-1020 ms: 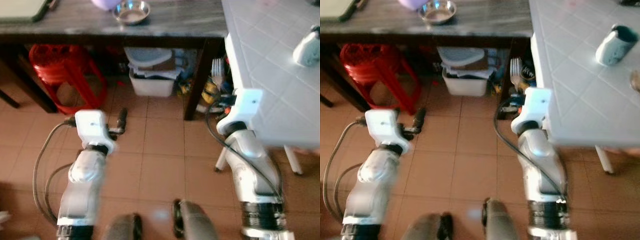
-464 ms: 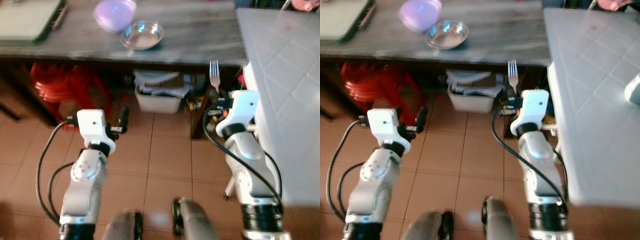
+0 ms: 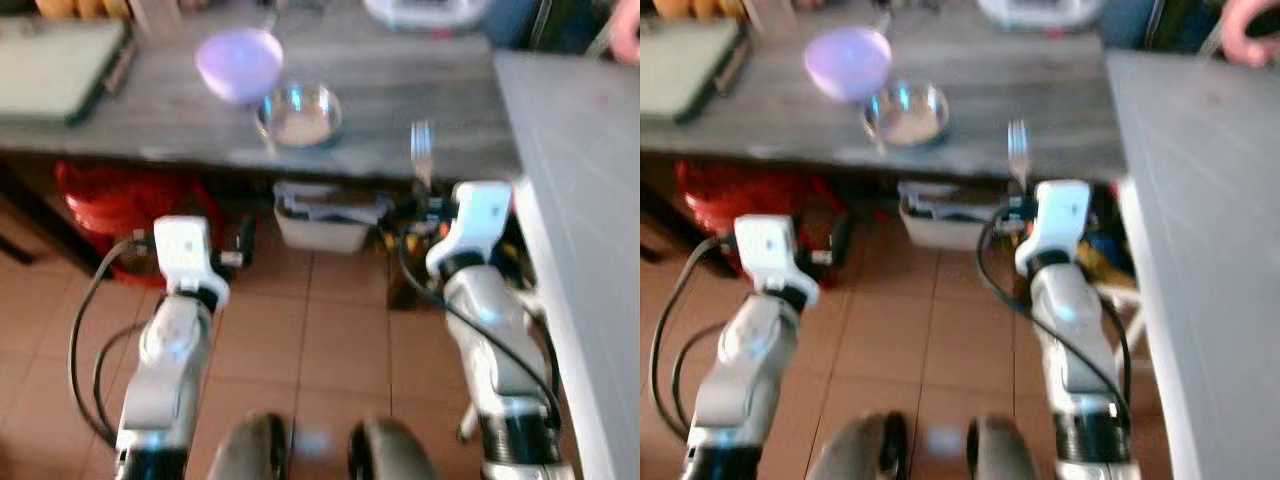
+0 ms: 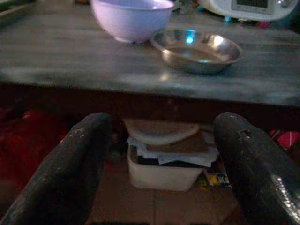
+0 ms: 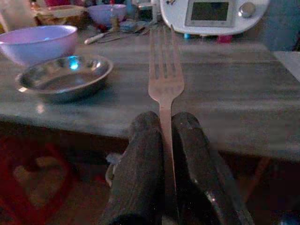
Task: Setting the table
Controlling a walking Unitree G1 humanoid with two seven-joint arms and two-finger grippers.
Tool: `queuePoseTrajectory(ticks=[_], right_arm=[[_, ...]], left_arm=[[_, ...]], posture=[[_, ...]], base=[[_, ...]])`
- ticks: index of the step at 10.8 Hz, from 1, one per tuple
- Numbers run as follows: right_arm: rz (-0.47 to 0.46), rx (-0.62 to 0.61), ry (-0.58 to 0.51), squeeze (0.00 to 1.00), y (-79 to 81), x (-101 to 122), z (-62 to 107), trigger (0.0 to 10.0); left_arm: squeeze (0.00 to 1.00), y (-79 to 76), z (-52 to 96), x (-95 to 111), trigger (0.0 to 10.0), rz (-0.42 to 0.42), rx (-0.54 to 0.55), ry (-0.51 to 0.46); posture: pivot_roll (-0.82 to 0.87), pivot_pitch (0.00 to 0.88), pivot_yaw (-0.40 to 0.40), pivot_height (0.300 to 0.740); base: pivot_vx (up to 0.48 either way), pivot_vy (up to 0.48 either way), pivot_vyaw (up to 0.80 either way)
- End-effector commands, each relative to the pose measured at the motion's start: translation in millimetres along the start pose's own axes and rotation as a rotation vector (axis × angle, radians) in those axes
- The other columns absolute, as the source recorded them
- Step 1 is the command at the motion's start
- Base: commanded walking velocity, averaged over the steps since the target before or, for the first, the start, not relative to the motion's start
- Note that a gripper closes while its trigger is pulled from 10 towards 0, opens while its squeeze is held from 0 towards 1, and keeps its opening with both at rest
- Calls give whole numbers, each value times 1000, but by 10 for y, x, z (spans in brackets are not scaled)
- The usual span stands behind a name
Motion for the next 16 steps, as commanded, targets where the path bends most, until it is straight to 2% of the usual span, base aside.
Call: queuePoseTrajectory(ticks=[1,4,5,7,9,10,12,15,16], right_arm=[[15,-21,-11,0,-77,24,18,10000],[41,-69,-40,0,-150,77,5,10000],[38,-91,-46,0,-193,97,-10,10000],[43,-99,-48,0,-205,100,-16,10000],[17,-126,-20,0,-260,22,-23,10000],[-4,-139,-12,0,-271,4,-74,10000],[-27,-150,15,0,-259,-66,-174,10000],[-123,-175,53,0,-228,-152,-383,10000],[-138,-160,73,0,-163,-184,-451,10000]], left_arm=[[0,-105,16,7,10000,-8,-37,-7],[0,-120,28,-3,10000,4,-46,-3],[0,-98,36,12,10000,15,-39,-8],[0,2,59,54,10000,2,7,-25],[0,325,145,57,10000,-67,151,-20],[0,423,157,69,10000,-92,186,-18],[0,477,212,59,10000,-106,196,-2],[0,418,264,18,10000,-110,167,27],[0,425,279,27,10000,-114,165,30]], posture=[[-61,192,19,740],[-59,197,19,740],[-58,198,19,740],[-55,201,19,740],[-35,213,19,740],[-20,230,23,740],[-8,248,35,740],[18,268,52,740],[26,274,54,740]], base=[[480,0,0],[480,0,0],[480,0,0],[0,0,0],[0,0,0],[0,0,0],[0,0,0],[0,0,0],[0,0,0]])
Point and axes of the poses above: a point about 5 cm out from each wrist's last joint towards the gripper, its own z axis pointing back from the gripper into the wrist, its own x axis along the axis of the wrist's last joint, y = z × x, the point moved 5 cm from there along -z, pointing out of the wrist towards the gripper
